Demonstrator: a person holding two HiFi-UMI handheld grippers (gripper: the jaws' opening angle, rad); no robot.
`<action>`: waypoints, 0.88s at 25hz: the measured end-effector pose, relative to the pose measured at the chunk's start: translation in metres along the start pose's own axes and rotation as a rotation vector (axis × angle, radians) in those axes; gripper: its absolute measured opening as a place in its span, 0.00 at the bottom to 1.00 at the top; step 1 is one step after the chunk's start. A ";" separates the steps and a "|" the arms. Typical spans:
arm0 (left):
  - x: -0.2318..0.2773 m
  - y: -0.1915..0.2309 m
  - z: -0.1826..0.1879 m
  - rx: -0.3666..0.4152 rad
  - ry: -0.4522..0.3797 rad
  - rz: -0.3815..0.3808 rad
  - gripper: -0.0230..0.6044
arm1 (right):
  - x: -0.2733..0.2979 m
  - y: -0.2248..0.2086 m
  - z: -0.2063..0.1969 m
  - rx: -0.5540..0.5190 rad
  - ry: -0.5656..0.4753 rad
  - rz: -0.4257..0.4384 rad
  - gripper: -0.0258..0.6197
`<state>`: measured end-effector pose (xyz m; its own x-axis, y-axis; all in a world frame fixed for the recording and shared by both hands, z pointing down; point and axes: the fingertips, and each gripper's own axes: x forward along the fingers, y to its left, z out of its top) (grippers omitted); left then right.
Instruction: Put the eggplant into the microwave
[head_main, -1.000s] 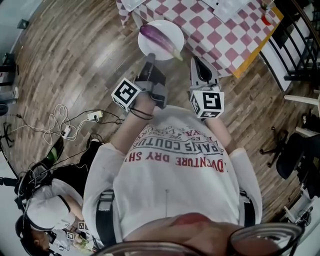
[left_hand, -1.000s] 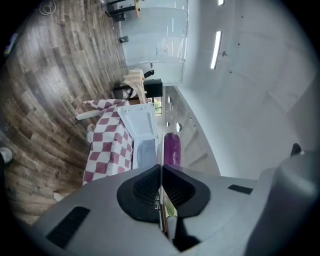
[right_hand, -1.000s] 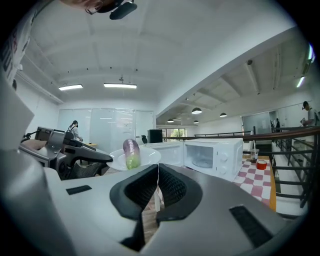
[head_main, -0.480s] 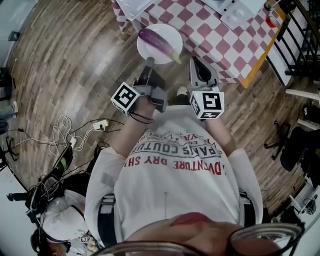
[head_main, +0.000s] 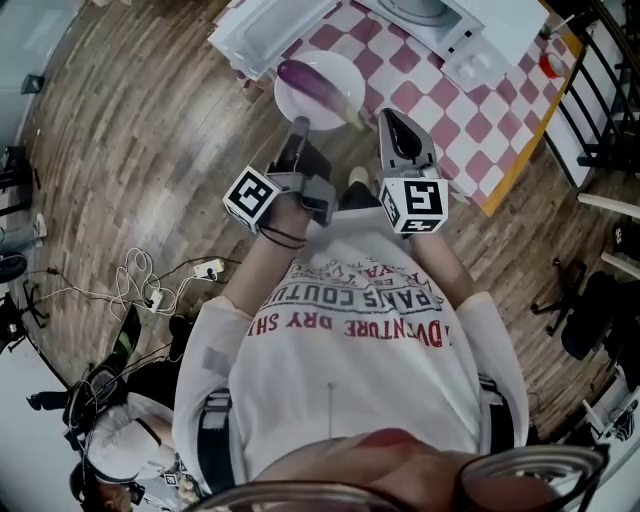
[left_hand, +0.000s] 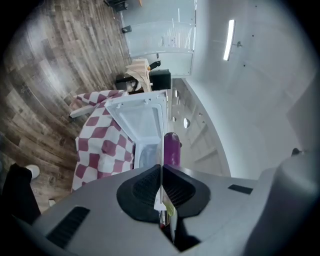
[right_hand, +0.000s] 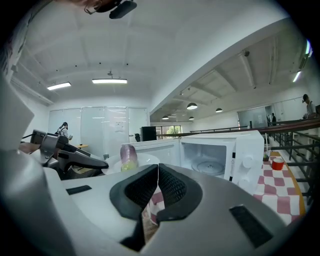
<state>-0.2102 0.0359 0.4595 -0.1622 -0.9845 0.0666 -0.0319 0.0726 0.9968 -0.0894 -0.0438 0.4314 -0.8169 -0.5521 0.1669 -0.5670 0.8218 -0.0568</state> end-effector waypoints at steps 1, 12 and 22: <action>0.015 -0.004 0.000 -0.003 0.001 -0.005 0.09 | 0.010 -0.010 0.004 0.000 -0.003 0.001 0.08; 0.148 0.004 -0.013 -0.017 0.055 0.057 0.09 | 0.092 -0.114 0.007 0.044 0.036 -0.019 0.08; 0.216 0.000 -0.026 -0.002 0.218 0.068 0.09 | 0.114 -0.155 0.009 0.087 0.060 -0.151 0.08</action>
<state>-0.2195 -0.1805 0.4747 0.0534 -0.9886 0.1407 -0.0257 0.1395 0.9899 -0.0955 -0.2349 0.4507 -0.7153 -0.6569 0.2384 -0.6920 0.7133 -0.1107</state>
